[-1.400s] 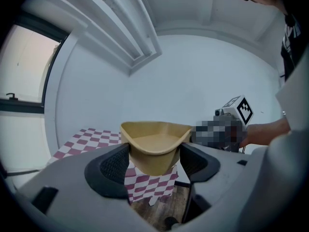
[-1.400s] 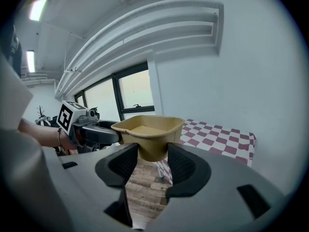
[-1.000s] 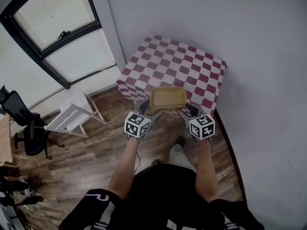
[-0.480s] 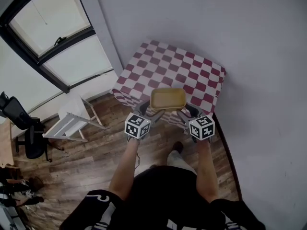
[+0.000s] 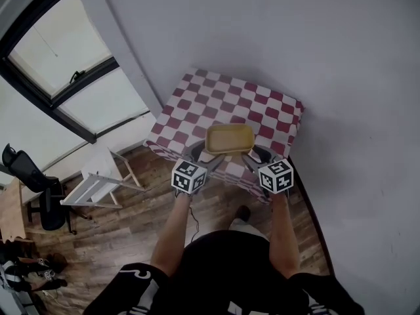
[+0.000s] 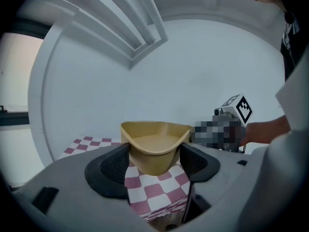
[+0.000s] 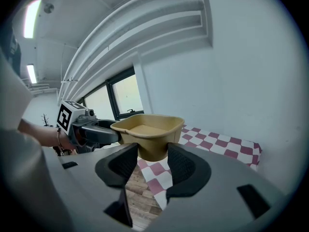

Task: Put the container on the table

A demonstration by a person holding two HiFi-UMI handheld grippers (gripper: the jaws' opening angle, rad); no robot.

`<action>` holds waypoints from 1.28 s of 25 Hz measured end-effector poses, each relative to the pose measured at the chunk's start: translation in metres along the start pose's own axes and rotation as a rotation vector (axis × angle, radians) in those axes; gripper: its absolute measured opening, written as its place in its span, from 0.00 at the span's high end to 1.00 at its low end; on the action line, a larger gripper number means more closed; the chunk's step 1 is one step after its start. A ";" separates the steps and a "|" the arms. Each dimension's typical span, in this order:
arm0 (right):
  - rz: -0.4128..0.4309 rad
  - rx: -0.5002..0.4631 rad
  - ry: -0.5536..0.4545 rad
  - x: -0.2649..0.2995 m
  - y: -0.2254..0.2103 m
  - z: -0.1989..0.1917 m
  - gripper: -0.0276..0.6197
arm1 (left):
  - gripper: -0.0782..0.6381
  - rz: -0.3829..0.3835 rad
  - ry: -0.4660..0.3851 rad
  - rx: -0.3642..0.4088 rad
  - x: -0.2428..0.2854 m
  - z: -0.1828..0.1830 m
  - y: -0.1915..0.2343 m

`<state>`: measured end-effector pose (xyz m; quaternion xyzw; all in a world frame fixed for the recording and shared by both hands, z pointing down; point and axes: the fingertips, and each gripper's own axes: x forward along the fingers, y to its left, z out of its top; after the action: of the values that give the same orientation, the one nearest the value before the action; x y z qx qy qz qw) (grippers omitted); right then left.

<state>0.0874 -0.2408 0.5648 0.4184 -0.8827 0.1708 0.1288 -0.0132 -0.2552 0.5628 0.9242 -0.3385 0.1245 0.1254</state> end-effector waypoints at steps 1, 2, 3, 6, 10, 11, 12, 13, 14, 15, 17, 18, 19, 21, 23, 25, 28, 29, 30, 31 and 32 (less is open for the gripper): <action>-0.002 0.002 -0.003 -0.001 -0.007 0.002 0.63 | 0.41 -0.002 0.002 0.004 0.007 0.003 -0.001; -0.004 0.004 -0.005 -0.003 -0.014 0.003 0.63 | 0.41 -0.003 0.005 0.007 0.014 0.005 -0.003; -0.005 0.007 -0.006 -0.005 -0.020 0.003 0.63 | 0.41 -0.005 0.009 0.009 0.020 0.006 -0.005; -0.010 0.017 -0.010 -0.010 -0.040 0.003 0.63 | 0.42 -0.012 0.017 0.017 0.040 0.010 -0.010; -0.023 0.040 -0.027 -0.018 -0.066 0.000 0.63 | 0.42 -0.027 0.031 0.045 0.066 0.016 -0.019; -0.027 0.048 -0.032 -0.021 -0.072 -0.001 0.63 | 0.42 -0.032 0.034 0.052 0.072 0.017 -0.021; -0.032 0.055 -0.036 -0.022 -0.077 -0.001 0.63 | 0.42 -0.037 0.036 0.059 0.077 0.018 -0.023; -0.038 0.060 -0.040 -0.024 -0.082 -0.002 0.63 | 0.42 -0.042 0.039 0.065 0.082 0.020 -0.025; -0.044 0.065 -0.043 -0.025 -0.086 -0.002 0.63 | 0.42 -0.047 0.042 0.071 0.087 0.020 -0.026; -0.049 0.070 -0.044 -0.026 -0.090 -0.003 0.63 | 0.42 -0.051 0.047 0.076 0.091 0.021 -0.027; -0.058 0.077 -0.044 -0.026 -0.095 -0.003 0.63 | 0.42 -0.062 0.055 0.088 0.097 0.023 -0.027; -0.062 0.081 -0.045 -0.025 -0.097 -0.003 0.63 | 0.42 -0.067 0.058 0.095 0.100 0.024 -0.026; -0.065 0.085 -0.046 -0.024 -0.099 -0.003 0.63 | 0.42 -0.071 0.060 0.102 0.103 0.024 -0.024; -0.072 0.089 -0.047 -0.020 -0.104 -0.003 0.63 | 0.42 -0.080 0.062 0.110 0.108 0.025 -0.019; -0.080 0.089 -0.041 -0.013 -0.106 -0.002 0.64 | 0.42 -0.090 0.061 0.110 0.112 0.024 -0.013; -0.091 0.088 -0.031 -0.005 -0.107 0.000 0.64 | 0.42 -0.107 0.057 0.105 0.115 0.023 -0.003; -0.121 0.092 -0.020 0.012 -0.113 0.005 0.64 | 0.42 -0.137 0.052 0.099 0.123 0.024 0.016; -0.135 0.093 -0.018 0.019 -0.115 0.008 0.64 | 0.42 -0.149 0.050 0.097 0.127 0.025 0.024; -0.150 0.095 -0.017 0.025 -0.117 0.011 0.64 | 0.42 -0.162 0.048 0.097 0.131 0.026 0.032; -0.166 0.097 -0.015 0.032 -0.119 0.014 0.64 | 0.42 -0.176 0.048 0.099 0.134 0.029 0.040; -0.180 0.100 -0.016 0.040 -0.120 0.018 0.64 | 0.42 -0.191 0.047 0.103 0.137 0.032 0.049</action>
<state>0.1553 -0.3473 0.5865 0.5032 -0.8329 0.1992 0.1156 0.0604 -0.3830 0.5835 0.9543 -0.2391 0.1510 0.0969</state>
